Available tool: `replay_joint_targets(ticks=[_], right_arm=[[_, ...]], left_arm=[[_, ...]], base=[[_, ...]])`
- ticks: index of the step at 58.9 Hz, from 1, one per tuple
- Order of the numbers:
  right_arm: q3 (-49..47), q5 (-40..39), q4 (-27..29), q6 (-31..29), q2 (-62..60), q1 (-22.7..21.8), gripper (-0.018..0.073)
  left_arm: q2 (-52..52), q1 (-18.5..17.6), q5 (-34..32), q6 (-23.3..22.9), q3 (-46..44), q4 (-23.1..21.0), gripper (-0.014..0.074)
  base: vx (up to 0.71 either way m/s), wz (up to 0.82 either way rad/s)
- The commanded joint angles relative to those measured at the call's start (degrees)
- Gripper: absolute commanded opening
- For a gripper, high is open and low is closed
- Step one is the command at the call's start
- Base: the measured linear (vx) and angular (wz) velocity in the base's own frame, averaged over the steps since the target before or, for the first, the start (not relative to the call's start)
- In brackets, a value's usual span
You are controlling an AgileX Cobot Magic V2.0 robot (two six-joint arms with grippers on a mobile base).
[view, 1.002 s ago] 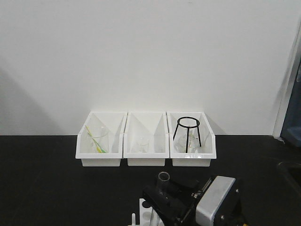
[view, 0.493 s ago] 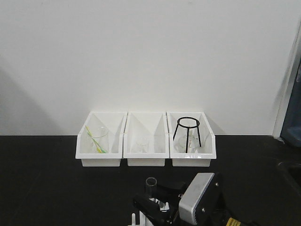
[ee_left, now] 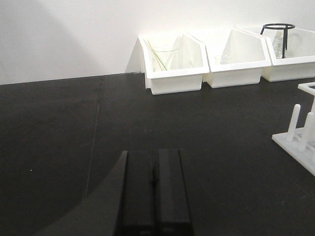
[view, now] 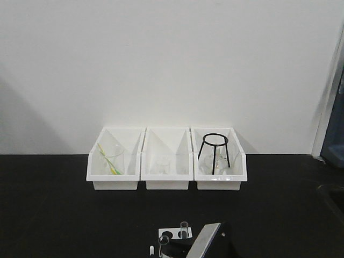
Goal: Flip and reinsert test tube from rack
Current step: 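Lower the test tube into a rack hole and open the right gripper, then withdraw the right gripper up and away from the rack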
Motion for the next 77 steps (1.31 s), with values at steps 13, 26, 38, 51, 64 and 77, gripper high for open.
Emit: replay_joint_targets(ticks=[13, 26, 38, 51, 64, 77], right_arm=[[-1.6, -8.3, 1.0, -0.8, 0.4, -0.1, 0.0015], [-1.6, -8.3, 1.7, -0.8, 0.4, -0.1, 0.0171], [-1.6, -8.0, 3.8, -0.8, -1.0, -0.1, 0.0399], [-1.6, -2.7, 9.0, -0.2, -9.8, -0.1, 0.0517], [-1.6, 18.7, 10.3, 1.1, -26.6, -0.1, 0.0308], [-0.9, 41.6, 10.4, 8.5, -43.9, -0.1, -0.0016]], left_arm=[[-0.5, 0.0, -4.3, -0.5, -0.2, -0.3, -0.0006], [-0.5, 0.0, -4.3, -0.5, -0.2, -0.3, -0.0006], [-0.5, 0.0, -4.3, -0.5, -0.2, -0.3, -0.0006], [-0.5, 0.0, -4.3, -0.5, -0.2, -0.3, -0.0006], [-0.5, 0.0, -4.3, -0.5, -0.2, -0.3, -0.0006], [-0.5, 0.0, -4.3, -0.5, -0.2, -0.3, -0.0006]], base=[[0.0, 0.0], [0.0, 0.0], [0.0, 0.0], [0.0, 0.0], [0.0, 0.0], [0.0, 0.0]])
